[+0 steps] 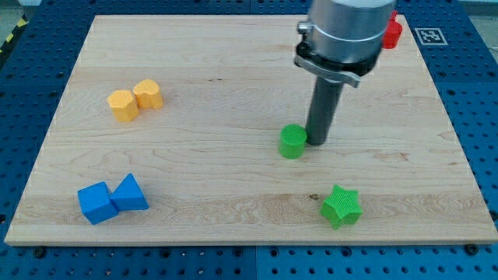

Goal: Push green circle above green star

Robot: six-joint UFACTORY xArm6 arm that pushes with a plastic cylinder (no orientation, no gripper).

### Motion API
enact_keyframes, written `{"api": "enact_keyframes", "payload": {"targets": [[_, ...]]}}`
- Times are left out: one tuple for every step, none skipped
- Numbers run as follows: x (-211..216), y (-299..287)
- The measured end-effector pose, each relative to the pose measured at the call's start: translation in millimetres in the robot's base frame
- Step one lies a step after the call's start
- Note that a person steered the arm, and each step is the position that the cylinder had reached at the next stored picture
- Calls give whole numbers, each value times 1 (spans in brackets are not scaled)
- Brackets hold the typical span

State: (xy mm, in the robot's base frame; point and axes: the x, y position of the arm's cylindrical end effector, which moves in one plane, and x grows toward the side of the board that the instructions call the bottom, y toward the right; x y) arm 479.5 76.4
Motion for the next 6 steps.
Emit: {"api": "enact_keyframes", "payload": {"targets": [[-21, -23], [-28, -57], [-10, -71], [10, -41], [25, -10], [42, 1]]}}
